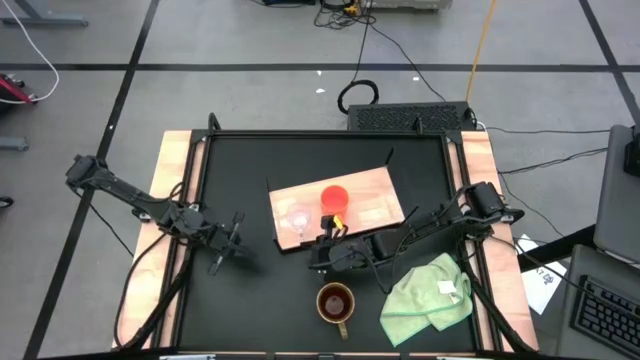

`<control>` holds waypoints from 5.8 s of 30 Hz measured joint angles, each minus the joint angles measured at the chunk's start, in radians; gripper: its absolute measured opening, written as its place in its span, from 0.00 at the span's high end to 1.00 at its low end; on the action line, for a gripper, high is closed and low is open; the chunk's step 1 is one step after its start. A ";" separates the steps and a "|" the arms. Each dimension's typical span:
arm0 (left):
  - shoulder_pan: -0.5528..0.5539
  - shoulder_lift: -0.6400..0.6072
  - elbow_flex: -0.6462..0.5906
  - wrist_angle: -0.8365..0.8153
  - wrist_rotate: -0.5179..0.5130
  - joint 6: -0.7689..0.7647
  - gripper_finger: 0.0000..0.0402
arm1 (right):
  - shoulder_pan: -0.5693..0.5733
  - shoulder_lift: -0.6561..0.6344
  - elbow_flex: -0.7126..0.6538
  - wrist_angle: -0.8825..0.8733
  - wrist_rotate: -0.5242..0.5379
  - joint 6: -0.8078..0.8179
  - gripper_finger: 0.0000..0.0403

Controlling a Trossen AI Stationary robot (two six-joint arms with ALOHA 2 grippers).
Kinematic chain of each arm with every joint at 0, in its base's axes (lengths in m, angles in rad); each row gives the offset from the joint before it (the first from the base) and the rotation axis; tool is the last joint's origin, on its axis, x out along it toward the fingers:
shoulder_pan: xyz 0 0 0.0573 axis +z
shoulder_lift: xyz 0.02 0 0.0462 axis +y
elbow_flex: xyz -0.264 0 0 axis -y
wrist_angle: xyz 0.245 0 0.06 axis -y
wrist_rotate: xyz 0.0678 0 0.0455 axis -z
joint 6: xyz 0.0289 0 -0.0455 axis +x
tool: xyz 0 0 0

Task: Stack small to large cups/mugs on shelf
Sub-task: Put the green patterned mug on the shelf

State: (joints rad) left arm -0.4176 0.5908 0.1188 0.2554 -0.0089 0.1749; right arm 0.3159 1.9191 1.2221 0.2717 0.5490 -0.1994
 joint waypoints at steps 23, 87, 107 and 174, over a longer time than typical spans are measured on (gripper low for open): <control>0.000 0.000 0.000 -0.004 0.000 0.000 0.95 | 0.020 -0.312 0.020 -0.341 0.210 -0.013 1.00; -0.112 0.000 0.000 0.106 -0.177 0.051 0.95 | 0.262 -1.483 -0.558 -0.733 0.182 0.101 1.00; -0.112 0.000 0.000 0.087 -0.222 -0.024 0.95 | 0.262 -1.484 -0.558 -0.733 0.179 0.122 1.00; -0.112 0.000 0.000 0.078 -0.217 -0.020 0.95 | 0.236 -0.603 -0.120 -0.648 -0.263 0.260 0.52</control>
State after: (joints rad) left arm -0.5297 0.5910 0.1188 0.3331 -0.2260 0.1554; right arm 0.5518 1.3161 1.1021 -0.3762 0.2864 0.0610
